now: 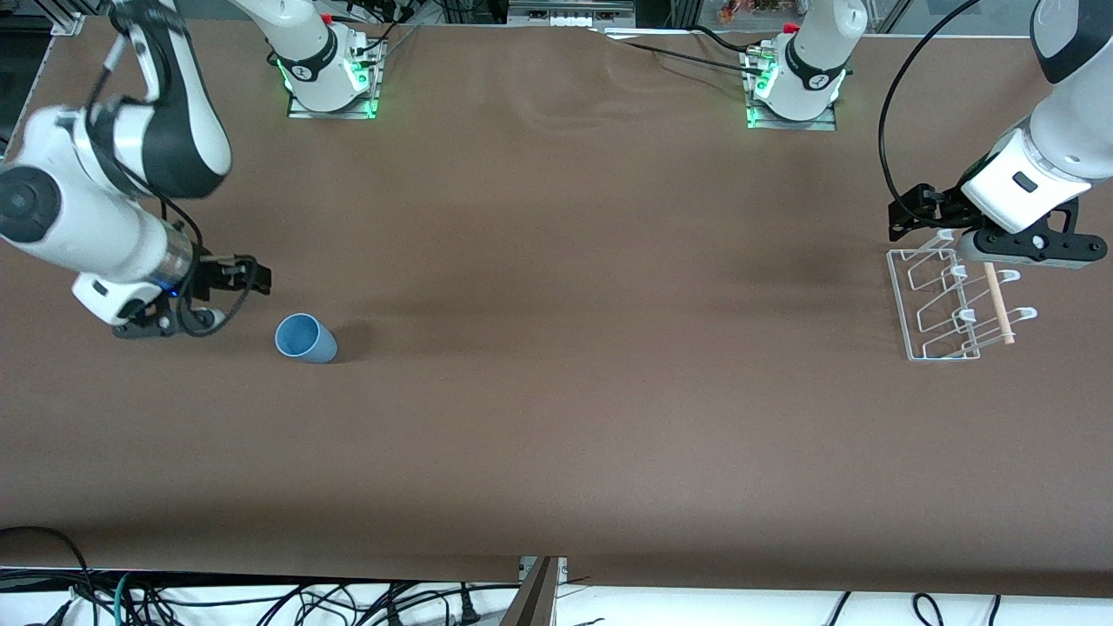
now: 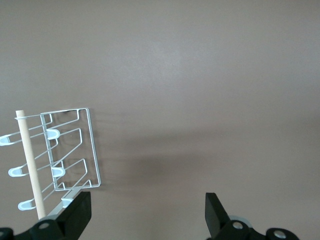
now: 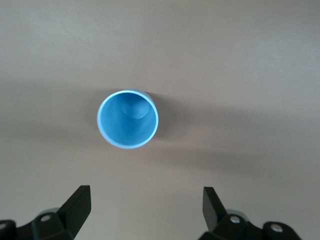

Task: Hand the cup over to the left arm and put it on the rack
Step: 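Lower the right gripper and grasp the light-blue cup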

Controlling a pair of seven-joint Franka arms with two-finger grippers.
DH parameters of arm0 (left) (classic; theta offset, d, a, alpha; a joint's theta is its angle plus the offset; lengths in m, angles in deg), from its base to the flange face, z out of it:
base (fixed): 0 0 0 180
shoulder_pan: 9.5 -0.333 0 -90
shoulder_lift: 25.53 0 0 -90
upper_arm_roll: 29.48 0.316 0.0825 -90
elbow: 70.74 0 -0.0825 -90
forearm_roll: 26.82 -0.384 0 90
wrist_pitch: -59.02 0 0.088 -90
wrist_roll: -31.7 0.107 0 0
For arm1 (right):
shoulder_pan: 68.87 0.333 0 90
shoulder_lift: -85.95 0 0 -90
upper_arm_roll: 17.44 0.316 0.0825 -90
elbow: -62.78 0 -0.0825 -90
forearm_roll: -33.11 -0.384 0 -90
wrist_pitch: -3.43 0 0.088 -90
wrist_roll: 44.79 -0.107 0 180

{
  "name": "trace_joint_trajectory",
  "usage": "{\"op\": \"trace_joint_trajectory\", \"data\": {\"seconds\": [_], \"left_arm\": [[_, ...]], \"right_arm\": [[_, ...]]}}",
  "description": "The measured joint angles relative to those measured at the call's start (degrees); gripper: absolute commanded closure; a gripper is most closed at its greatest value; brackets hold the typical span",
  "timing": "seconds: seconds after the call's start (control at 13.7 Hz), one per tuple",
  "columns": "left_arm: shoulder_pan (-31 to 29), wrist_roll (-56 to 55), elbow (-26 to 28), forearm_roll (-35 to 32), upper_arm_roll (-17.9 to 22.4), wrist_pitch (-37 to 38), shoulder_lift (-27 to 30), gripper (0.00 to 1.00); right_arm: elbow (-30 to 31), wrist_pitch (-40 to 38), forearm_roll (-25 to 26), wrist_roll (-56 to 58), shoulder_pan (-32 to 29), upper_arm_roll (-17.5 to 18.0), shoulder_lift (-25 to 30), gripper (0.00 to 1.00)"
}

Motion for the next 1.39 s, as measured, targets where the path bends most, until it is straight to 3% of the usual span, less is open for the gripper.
{"op": "trace_joint_trajectory", "data": {"seconds": [0.29,0.58,0.88,1.1,1.39], "left_arm": [[0.0,0.0,0.0,0.0,0.0,0.0,0.0,0.00],[-0.1,0.0,0.0,0.0,0.3,0.9,0.0,0.00],[-0.1,0.0,0.0,0.0,0.3,1.1,0.0,0.00],[-0.1,0.0,0.0,0.0,0.3,1.1,0.0,0.00],[-0.1,0.0,0.0,0.0,0.3,1.1,0.0,0.00]], "right_arm": [[-0.2,4.8,0.0,0.8,0.0,0.0,-7.9,0.01],[-0.5,6.4,0.0,0.8,0.1,0.1,-10.4,0.02],[-0.8,8.4,0.0,0.9,0.2,0.1,-12.7,0.49],[-1.7,9.3,0.0,0.7,0.2,0.2,-15.4,1.00],[-3.6,9.6,-0.2,-0.3,0.5,0.4,-17.6,1.00]]}}
